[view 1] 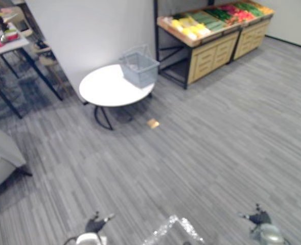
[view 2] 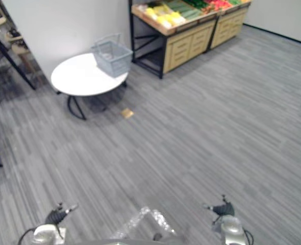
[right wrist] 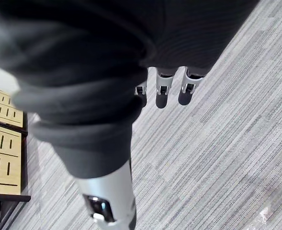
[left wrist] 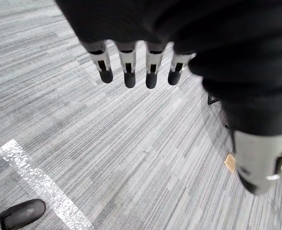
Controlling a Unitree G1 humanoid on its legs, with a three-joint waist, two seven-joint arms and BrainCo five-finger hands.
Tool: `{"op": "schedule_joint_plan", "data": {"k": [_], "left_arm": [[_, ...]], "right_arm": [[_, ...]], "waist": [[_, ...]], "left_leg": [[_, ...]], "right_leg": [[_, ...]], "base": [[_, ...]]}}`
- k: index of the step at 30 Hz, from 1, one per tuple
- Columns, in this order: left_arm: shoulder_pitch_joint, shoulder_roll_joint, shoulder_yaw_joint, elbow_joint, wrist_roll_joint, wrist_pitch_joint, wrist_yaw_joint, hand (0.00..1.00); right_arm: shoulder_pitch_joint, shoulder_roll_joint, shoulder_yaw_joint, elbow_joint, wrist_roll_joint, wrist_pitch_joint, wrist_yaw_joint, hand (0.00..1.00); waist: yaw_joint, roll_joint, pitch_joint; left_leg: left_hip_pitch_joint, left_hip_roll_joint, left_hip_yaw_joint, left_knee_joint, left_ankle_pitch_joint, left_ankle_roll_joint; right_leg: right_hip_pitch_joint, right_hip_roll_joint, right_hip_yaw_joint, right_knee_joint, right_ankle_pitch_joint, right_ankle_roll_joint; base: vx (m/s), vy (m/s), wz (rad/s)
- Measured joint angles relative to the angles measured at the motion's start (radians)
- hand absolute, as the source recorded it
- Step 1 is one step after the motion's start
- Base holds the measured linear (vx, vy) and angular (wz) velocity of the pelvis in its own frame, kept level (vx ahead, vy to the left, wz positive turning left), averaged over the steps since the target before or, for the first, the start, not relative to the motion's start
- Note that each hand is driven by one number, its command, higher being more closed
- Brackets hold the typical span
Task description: Pick vegetable in the basket
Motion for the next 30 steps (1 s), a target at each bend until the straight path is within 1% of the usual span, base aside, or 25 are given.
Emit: {"op": "schedule_joint_plan", "data": {"k": [4,19,22,27,28,30], "left_arm": [[-0.009,0.000,-0.005,-0.001,-0.001,0.000,0.000,0.00],[-0.016,0.000,-0.005,-0.020,-0.002,-0.001,0.000,0.00],[-0.019,0.000,-0.006,-0.021,-0.003,-0.001,0.001,0.00],[-0.018,0.000,-0.012,-0.021,-0.006,-0.001,0.005,0.00],[-0.017,0.000,-0.012,-0.022,-0.007,-0.001,0.006,0.00],[-0.016,0.002,-0.006,-0.029,-0.007,-0.001,0.007,0.00]], "right_arm": [[-0.016,0.000,0.001,-0.001,0.000,0.000,0.001,0.00],[-0.011,0.000,0.009,-0.010,-0.001,0.000,0.001,0.00],[-0.006,0.000,0.007,-0.036,-0.001,0.000,0.001,0.00],[-0.015,0.000,0.000,-0.035,-0.001,0.001,0.001,0.00],[-0.015,0.000,0.000,-0.035,-0.001,0.001,0.001,0.00],[-0.017,0.005,0.010,-0.034,0.000,0.001,0.001,0.00]], "waist": [[0.000,0.001,0.016],[0.000,0.006,0.021],[0.000,0.008,0.021],[0.000,0.009,0.031],[0.001,0.008,0.032],[0.003,-0.006,0.042]], "left_leg": [[-0.001,0.002,0.003,0.000,-0.001,-0.001],[-0.004,0.003,0.001,0.001,-0.003,-0.004],[-0.026,0.004,-0.003,0.000,-0.002,-0.002],[-0.056,0.003,-0.003,0.006,-0.002,-0.004],[-0.053,0.004,0.000,0.007,-0.013,-0.015],[-0.109,0.022,0.009,0.159,-0.089,-0.035]], "right_leg": [[0.000,0.002,0.003,-0.001,0.000,0.000],[-0.003,0.002,0.001,0.005,-0.003,-0.002],[-0.034,0.002,-0.004,0.025,-0.009,-0.007],[-0.111,0.000,-0.004,0.129,-0.065,-0.009],[-0.118,0.000,-0.003,0.150,-0.082,-0.013],[-0.124,-0.004,0.001,0.183,-0.124,-0.034]], "base": [[0.00,-0.031,-0.02],[0.00,0.000,0.01],[0.00,-0.002,0.03],[0.04,-0.022,0.00],[0.10,-0.033,-0.01],[0.10,-0.086,0.00]]}}
